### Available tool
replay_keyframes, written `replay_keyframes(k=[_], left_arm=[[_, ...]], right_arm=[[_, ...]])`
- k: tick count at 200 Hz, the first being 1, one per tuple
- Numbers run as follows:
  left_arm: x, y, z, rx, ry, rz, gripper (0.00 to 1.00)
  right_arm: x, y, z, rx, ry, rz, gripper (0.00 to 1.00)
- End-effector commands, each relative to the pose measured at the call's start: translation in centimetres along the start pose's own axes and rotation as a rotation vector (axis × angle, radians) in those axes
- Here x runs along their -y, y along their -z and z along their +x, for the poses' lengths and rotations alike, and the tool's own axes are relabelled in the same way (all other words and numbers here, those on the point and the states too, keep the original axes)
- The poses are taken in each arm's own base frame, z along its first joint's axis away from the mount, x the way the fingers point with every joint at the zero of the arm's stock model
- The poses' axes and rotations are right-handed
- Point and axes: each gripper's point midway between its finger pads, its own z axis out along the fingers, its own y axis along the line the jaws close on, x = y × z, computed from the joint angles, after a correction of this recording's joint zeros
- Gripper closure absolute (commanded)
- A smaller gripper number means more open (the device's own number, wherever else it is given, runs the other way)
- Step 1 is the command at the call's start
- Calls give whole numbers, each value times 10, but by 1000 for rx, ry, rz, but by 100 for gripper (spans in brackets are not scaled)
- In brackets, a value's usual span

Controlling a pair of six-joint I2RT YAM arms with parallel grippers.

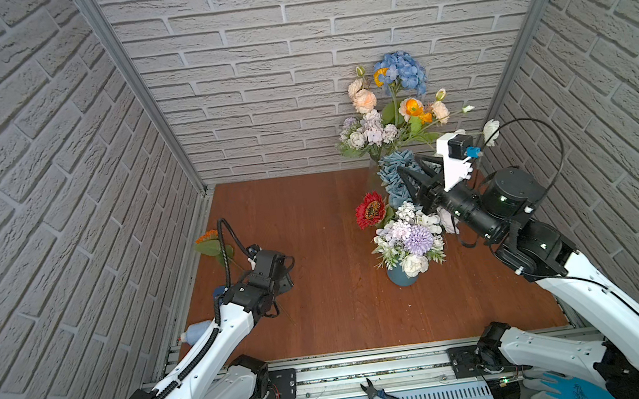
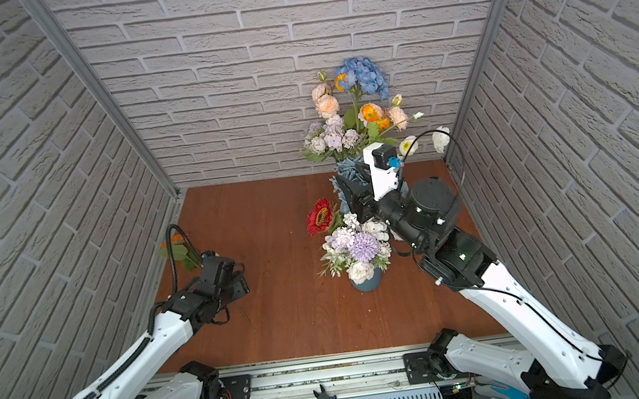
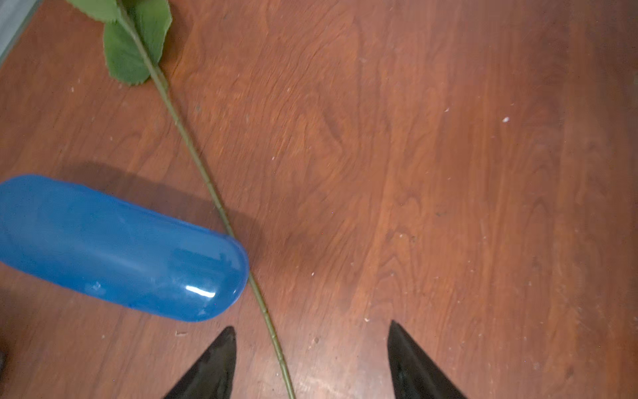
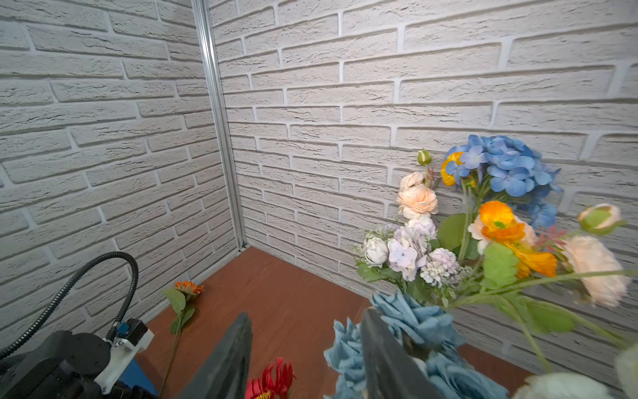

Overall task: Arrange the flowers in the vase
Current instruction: 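Lower the left gripper onto the orange gerbera stem and close it while the right rises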

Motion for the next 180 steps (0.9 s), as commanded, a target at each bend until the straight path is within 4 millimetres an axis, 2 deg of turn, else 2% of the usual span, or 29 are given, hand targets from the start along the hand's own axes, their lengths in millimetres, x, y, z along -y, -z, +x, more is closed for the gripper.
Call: replay_keyframes(k=[1,14,48,109,136,180], left_arm=[[-14,-3,18,-45,82,-49,36],[-15,-6,25,-55,81,-60,38],[-18,-18,38,-87,75,-98,58],[-16,-39,58,-131,78,-127,60],[-9,-48,59,-132,81,-113,62],[-5,-59,62,-154,59,-120,73]], right_arm=[[-10,-11,-6,30,-6,-54,47],[-11,-16,-2,26,-15,-56,47],[-12,-20,1,28,-30,-64,47],[-13,-15,-1,35,-15,-71,47],[-12,-13,0,31,-10,-69,47],[-10,-9,0,25,0,-59,46]])
